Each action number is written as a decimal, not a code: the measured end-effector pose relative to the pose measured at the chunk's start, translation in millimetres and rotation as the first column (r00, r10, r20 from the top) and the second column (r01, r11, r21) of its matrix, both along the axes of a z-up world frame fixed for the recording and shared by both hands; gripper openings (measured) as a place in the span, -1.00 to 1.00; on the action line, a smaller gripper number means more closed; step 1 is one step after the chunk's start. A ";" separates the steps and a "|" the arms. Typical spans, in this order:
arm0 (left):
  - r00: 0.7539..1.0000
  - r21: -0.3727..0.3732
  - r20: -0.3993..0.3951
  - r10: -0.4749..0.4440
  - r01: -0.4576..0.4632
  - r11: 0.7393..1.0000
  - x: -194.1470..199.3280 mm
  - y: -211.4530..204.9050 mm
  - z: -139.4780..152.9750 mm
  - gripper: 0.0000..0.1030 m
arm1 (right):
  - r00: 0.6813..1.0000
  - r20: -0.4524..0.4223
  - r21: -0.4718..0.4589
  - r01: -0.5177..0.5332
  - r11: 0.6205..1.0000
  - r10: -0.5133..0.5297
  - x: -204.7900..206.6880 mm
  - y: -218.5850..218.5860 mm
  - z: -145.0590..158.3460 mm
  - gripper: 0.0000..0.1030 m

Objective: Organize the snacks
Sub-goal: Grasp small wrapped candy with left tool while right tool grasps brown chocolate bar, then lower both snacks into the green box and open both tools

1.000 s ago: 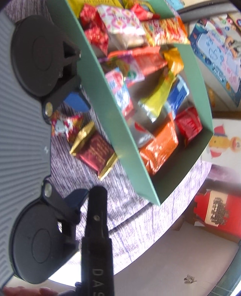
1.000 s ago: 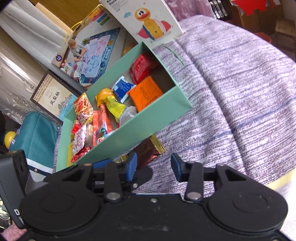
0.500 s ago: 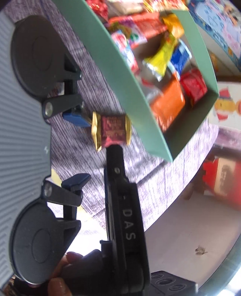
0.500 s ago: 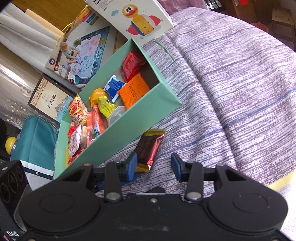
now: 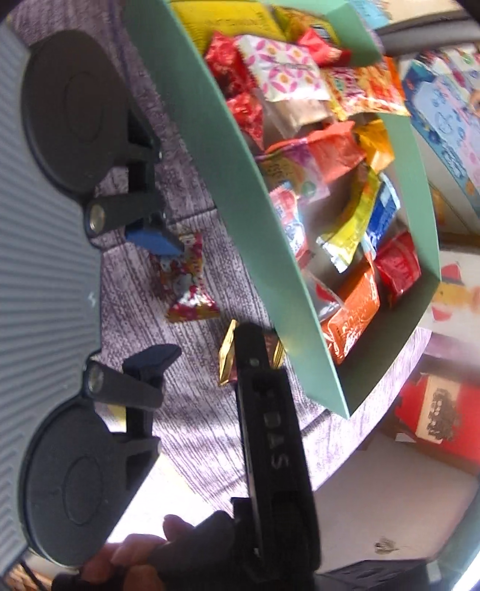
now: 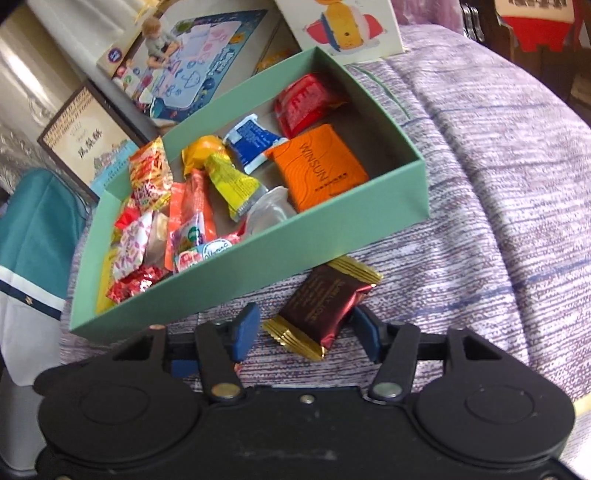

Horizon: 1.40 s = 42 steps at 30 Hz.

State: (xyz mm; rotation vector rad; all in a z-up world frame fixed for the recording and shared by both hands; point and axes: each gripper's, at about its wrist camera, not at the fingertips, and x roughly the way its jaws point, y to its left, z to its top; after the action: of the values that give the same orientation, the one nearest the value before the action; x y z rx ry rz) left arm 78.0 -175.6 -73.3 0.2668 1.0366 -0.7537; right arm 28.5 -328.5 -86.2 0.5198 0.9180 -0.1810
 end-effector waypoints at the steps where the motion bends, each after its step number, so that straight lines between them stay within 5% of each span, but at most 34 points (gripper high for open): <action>1: 1.000 0.020 0.026 0.000 0.000 1.000 -0.9 -1.0 -0.4 -0.31 | 1.000 -0.007 -0.011 0.002 1.000 -0.002 1.4 2.2 0.7 0.17; 9: 0.998 -0.038 -0.008 0.065 -0.065 0.997 4.8 27.6 0.9 -0.06 | 0.995 -0.049 -0.086 0.083 0.993 -0.087 17.8 8.6 1.3 0.20; 13: 0.994 -0.074 -0.044 0.103 -0.106 0.992 11.1 43.0 0.1 0.11 | 0.996 -0.046 -0.237 0.058 0.970 -0.070 25.2 31.2 -5.1 0.19; 16: 0.989 -0.069 -0.035 0.141 -0.143 0.987 15.2 47.6 1.0 0.34 | 0.998 -0.064 -0.367 -0.023 0.930 -0.001 21.1 47.0 -10.2 -0.09; 18: 0.988 -0.081 -0.055 0.146 -0.150 0.985 17.5 47.9 0.9 0.34 | 0.998 -0.067 -0.364 -0.043 0.930 0.019 14.6 43.3 -8.7 -0.27; 24: 0.995 -0.063 -0.023 0.096 -0.098 0.993 14.0 24.1 0.7 0.41 | 0.999 -0.044 -0.263 -0.001 0.965 -0.010 -13.2 19.2 -2.3 -0.29; 26: 0.998 -0.036 0.004 0.060 -0.060 0.998 12.3 12.5 -4.0 0.31 | 0.999 -0.027 -0.217 0.029 0.976 -0.036 -15.7 10.6 -2.7 -0.29; 27: 0.997 -0.009 0.061 0.042 -0.042 0.999 7.4 8.5 -4.4 -0.14 | 0.999 -0.020 -0.193 0.042 0.980 -0.047 -18.7 5.0 -2.1 -0.30; 30: 0.996 0.005 0.080 0.026 -0.026 1.000 3.5 7.3 -2.4 -0.45 | 0.998 -0.002 -0.153 0.054 0.987 -0.055 -23.8 -4.0 -0.9 -0.30; 42: 0.997 -0.054 0.059 0.058 -0.055 0.997 -8.6 18.1 29.6 -0.50 | 0.995 0.083 -0.113 0.071 0.991 -0.062 -50.2 -15.5 24.2 -0.30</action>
State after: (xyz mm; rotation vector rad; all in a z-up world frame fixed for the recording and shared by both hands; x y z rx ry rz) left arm 69.4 -157.5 -43.6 0.2135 0.9623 -0.7167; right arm -21.6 -344.0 -62.0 0.4470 0.8082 -0.2711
